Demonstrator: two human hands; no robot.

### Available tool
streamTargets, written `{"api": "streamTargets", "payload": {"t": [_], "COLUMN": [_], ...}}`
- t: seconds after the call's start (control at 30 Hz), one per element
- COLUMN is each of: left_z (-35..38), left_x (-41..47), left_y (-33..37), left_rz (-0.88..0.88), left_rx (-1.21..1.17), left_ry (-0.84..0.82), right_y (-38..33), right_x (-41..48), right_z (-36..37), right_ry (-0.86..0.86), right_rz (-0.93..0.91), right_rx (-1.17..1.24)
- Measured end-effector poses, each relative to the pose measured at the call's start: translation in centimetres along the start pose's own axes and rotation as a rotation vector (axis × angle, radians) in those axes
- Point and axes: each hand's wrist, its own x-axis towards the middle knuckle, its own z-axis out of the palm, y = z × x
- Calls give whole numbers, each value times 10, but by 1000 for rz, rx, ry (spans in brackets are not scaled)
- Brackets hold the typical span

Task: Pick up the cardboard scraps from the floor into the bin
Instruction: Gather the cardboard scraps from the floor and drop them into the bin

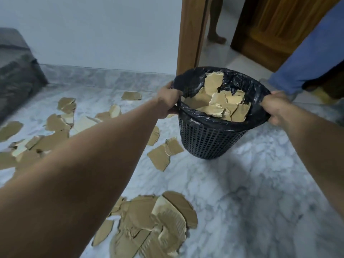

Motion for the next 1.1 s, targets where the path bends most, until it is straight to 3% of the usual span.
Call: {"api": "streamTargets", "payload": {"t": [0.2, 0.33, 0.4, 0.5, 0.57, 0.63, 0.73, 0.83, 0.93, 1.03, 1.1], "left_z": [1, -26, -52, -93, -115, -131, -145, -148, -158, -176, -182], "left_x": [0, 5, 2, 5, 6, 7, 20, 42, 55, 54, 56], "left_y": [0, -37, -68, -115, -140, -157, -179, -191, -210, -226, -226], "left_rz": [-48, 42, 45, 20, 5, 6, 75, 123, 1, -31, -24], "left_rx": [61, 357, 540, 805, 989, 1086, 1161, 1255, 1425, 1352, 1388], "left_ry": [-31, 181, 172, 60, -7, -39, -8, -74, -196, 33, 187], "right_y": [-24, -54, -53, -27, -5, 16, 49, 89, 120, 134, 135], "right_x": [-90, -160, -197, -245, -273, -297, -319, -301, -254, -205, -180], "right_z": [0, 24, 52, 100, 128, 155, 194, 230, 263, 291, 307], "right_ry": [63, 311, 343, 225, 208, 174, -9, -242, -391, -439, -351], "right_rz": [-35, -405, -567, -693, -793, -913, -1046, -882, -578, -515, -593], "right_rx": [-279, -394, -373, -358, -475, -605, -627, -678, -876, -1012, -1112]}}
